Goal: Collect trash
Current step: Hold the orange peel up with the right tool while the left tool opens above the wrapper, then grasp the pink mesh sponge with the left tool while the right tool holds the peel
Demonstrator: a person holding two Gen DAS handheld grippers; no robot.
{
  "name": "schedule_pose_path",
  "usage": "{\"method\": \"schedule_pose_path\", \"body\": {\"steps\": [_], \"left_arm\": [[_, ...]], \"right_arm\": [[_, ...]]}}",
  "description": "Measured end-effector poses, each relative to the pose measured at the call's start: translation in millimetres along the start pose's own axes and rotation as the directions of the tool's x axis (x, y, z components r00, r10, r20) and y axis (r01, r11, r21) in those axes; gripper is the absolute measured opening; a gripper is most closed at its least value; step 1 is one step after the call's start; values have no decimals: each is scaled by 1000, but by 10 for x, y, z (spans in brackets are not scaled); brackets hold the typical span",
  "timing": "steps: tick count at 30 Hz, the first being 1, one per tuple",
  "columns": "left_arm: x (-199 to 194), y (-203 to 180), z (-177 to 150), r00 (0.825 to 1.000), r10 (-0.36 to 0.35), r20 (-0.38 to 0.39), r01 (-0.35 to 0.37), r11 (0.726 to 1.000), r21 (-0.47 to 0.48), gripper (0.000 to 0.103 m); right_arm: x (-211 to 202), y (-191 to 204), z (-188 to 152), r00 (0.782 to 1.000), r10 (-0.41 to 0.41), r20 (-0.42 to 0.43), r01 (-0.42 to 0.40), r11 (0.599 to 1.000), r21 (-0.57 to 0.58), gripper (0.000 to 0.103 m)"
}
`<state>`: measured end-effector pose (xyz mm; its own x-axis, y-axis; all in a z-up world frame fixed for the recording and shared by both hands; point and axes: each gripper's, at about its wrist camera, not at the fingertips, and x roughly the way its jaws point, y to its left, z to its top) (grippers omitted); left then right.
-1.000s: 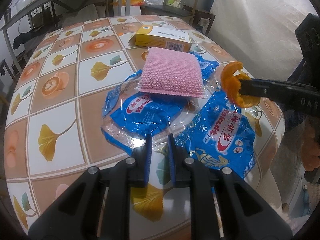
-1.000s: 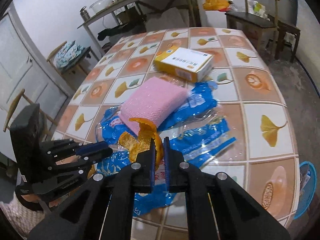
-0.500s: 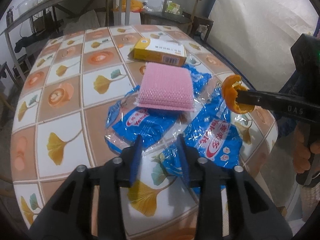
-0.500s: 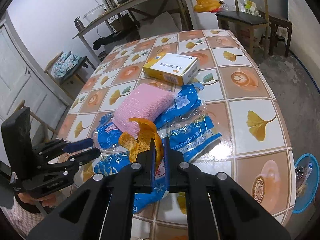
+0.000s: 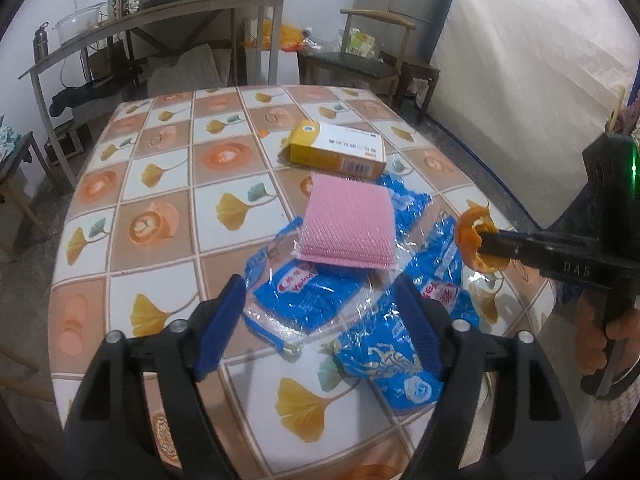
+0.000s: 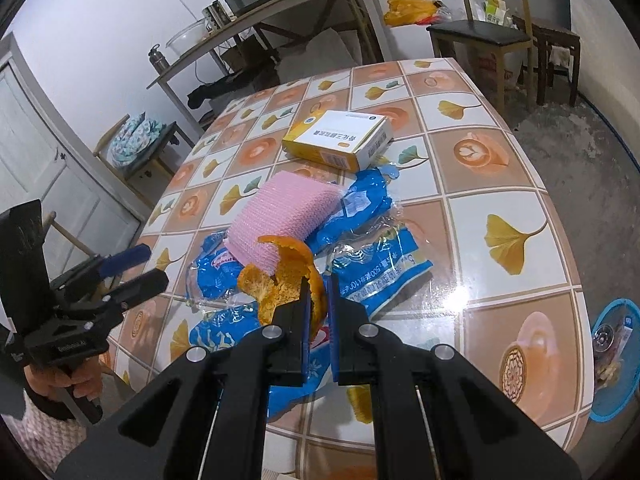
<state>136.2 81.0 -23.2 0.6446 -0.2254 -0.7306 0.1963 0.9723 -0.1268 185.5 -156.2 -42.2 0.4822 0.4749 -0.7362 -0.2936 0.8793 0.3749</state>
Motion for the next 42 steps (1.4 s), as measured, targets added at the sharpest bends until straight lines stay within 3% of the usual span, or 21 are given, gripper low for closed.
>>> {"method": "schedule_pose_path", "body": {"steps": [7,20,27,36,42], "left_arm": [[-21,-13,103,999,23,23,-23,1000,6,83],[17,-9,351,996,79,33,-79,997,10,84],[97,-37,509,999,49,21,-49,998,26,85],[318,-136,637,999,-34,-42,36,998,56,85],[434,-196,676,995,-50,-84,57,994,88,87]], "right_arm": [[-9,-79,-29,1000,21,5,-21,1000,17,8],[18,-208,-81,997,72,12,-72,996,47,8],[12,-310,-93,996,92,21,-93,994,64,8],[-8,-396,-126,995,101,26,-103,992,77,8],[-56,-469,-164,994,104,34,-107,990,90,8]]}}
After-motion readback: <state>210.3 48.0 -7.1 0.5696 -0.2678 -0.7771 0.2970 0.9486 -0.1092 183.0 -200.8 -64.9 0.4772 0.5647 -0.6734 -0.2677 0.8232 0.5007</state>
